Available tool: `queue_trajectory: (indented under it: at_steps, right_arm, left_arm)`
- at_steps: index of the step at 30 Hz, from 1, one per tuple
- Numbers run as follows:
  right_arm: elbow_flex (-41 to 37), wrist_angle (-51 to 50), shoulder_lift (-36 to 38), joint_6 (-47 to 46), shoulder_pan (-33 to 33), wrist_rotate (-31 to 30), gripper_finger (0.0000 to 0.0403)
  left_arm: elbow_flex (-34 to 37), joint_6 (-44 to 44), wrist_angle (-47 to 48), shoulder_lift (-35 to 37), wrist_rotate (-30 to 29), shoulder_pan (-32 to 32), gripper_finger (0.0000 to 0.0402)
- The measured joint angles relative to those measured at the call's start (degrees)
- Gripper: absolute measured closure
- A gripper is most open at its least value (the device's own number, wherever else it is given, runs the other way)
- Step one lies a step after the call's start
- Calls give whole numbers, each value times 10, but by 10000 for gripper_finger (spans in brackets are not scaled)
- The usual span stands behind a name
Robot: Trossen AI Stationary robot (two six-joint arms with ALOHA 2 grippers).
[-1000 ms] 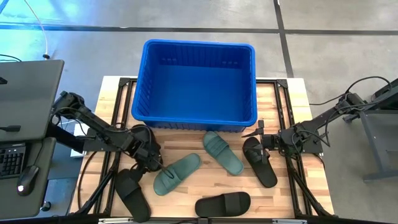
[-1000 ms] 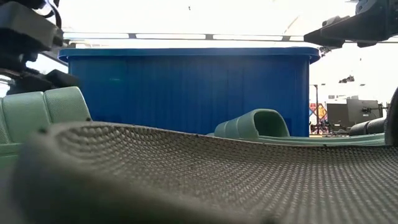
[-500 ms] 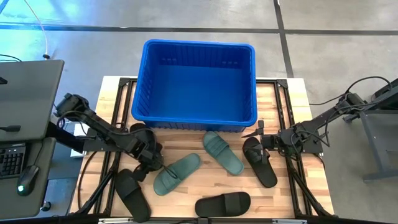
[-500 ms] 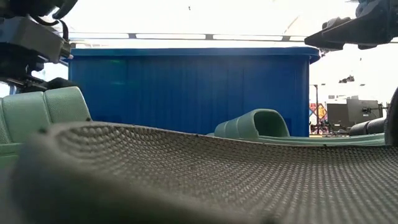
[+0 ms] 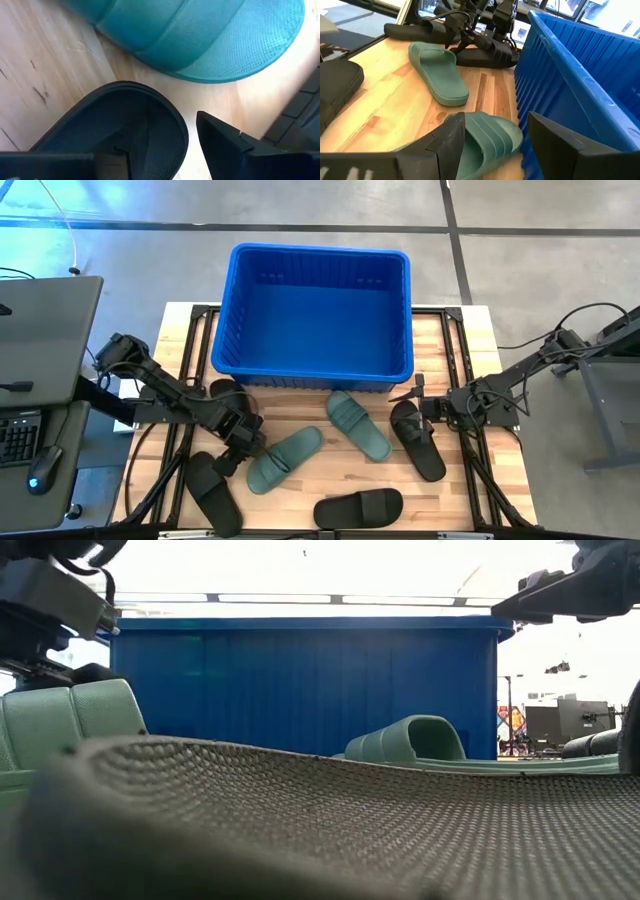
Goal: Pick and place slides into bin
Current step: Put the black slide into the blue container
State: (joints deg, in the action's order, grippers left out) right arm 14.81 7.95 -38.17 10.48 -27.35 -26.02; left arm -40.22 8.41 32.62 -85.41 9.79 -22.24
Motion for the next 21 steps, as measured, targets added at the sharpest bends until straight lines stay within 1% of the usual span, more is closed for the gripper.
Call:
queue_trajectory:
  at_steps: [4, 8, 16, 18, 21]
  right_arm:
    - [0, -4, 0, 0, 0, 0, 196]
    - [0, -5, 0, 0, 0, 0, 198]
    - [0, -7, 0, 0, 0, 0, 197]
    - [0, -8, 0, 0, 0, 0, 196]
    - [0, -9, 0, 0, 0, 0, 197]
  left_arm:
    - [0, 0, -1, -5, -8, 0, 245]
    - [0, 9, -2, -6, -34, -2, 245]
    - [1, 15, -9, -7, -51, -2, 248]
    - [3, 12, -13, -7, -56, -2, 258]
    - [3, 12, -18, -7, -63, -1, 291]
